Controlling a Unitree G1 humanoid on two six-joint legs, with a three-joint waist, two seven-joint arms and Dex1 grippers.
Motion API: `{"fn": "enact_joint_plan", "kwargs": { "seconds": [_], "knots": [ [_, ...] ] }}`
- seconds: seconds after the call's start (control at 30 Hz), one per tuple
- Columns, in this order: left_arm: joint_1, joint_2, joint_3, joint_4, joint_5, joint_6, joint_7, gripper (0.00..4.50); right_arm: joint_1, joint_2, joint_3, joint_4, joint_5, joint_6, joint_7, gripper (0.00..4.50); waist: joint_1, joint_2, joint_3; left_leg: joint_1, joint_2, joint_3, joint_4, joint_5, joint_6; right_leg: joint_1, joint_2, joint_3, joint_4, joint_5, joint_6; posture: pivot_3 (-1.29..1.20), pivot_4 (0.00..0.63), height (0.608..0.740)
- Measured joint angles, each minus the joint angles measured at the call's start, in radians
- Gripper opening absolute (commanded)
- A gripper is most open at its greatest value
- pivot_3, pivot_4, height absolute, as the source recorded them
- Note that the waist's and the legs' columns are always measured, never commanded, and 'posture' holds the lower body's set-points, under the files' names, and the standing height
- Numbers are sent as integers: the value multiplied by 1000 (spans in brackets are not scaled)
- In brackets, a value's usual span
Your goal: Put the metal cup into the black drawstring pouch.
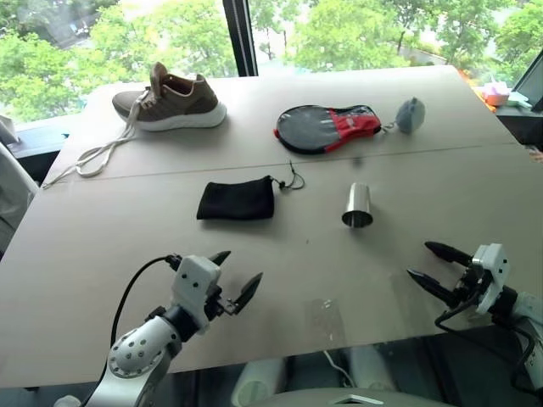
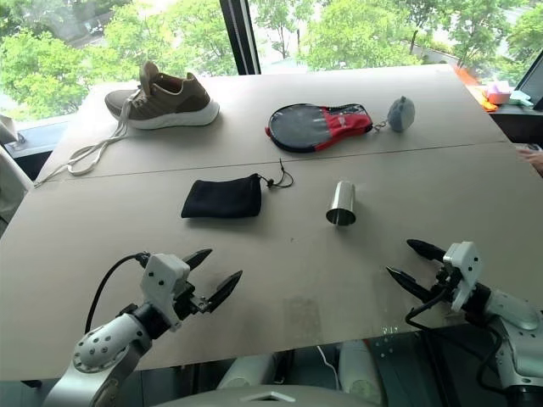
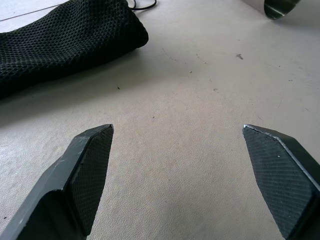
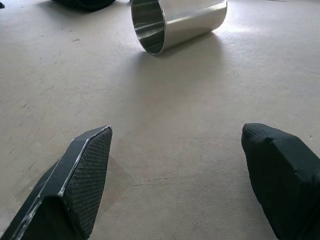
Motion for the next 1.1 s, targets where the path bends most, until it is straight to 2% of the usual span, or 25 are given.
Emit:
{"fn": "enact_joint_plan", "kwargs": {
  "seconds": [0.27, 0.9, 1.03, 1.1],
  "knots": [
    [-49, 4, 1, -19, -48, 48, 0, 4253, -1, 0, 0, -18, 1, 2, -9, 4164, -1, 0, 0, 0, 0, 0, 0, 0, 0, 0, 0, 0, 0, 0, 0, 0, 150, 740],
    [-10, 9, 12, 6, -59, 1, -31, 4253, 0, 0, 0, -40, 12, 25, -20, 4164, 0, 0, 0, 0, 0, 0, 0, 0, 0, 0, 0, 0, 0, 0, 0, 0, 150, 740],
    [-64, 2, 17, 18, -59, 2, -13, 4253, 6, 0, -1, -90, 47, 43, -4, 4164, 1, 1, 1, 0, 0, -1, 0, 0, 0, 0, 0, -1, 0, 0, 0, 0, 150, 740],
    [-139, -4, 21, 18, -56, 16, 21, 4253, 15, -5, 1, -135, 79, 65, 20, 4164, 3, 1, 1, 0, 0, -1, 0, 0, 0, 0, 0, -1, 0, 0, 0, 0, 150, 740]
  ]
}}
